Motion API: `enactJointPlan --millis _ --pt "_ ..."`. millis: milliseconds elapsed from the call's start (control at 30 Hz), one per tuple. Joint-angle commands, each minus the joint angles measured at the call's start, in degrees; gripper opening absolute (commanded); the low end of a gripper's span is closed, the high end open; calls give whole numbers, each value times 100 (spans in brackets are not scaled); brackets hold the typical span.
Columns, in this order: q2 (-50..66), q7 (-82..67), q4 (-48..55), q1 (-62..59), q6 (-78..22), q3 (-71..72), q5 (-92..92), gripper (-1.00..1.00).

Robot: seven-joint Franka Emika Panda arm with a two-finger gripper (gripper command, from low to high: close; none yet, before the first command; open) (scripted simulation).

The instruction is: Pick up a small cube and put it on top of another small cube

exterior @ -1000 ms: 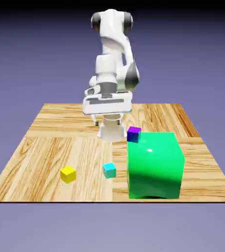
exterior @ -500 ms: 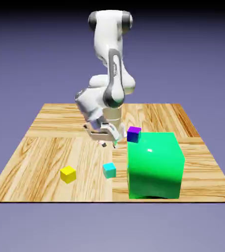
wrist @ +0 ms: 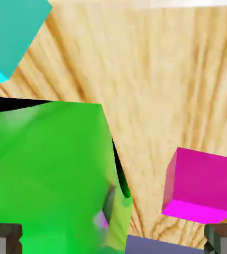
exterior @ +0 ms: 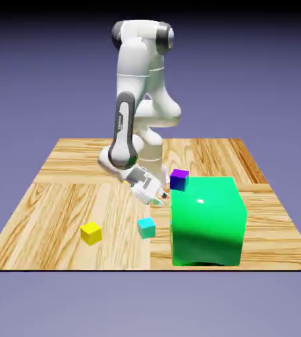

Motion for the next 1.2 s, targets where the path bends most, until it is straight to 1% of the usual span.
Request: enactJointPlan --millis 0,500,567,700,733,767,900,1167 --pt "106 -5 -18 -19 -156 -33 250 0" --pt "1697 -80 -295 -309 -2492 -529 3987 0" --pt "1763 -84 -307 -321 -2589 -550 4142 0" --pt "2564 8 504 -138 -2598 169 5061 0" --pt "2564 8 504 -137 -2598 169 5062 -100" --pt "2564 8 504 -137 -2598 169 5062 -100" --pt "1774 -76 -284 -321 -2599 -560 4122 -100" --pt "2491 475 1373 -350 -3375 -1510 2289 -100"
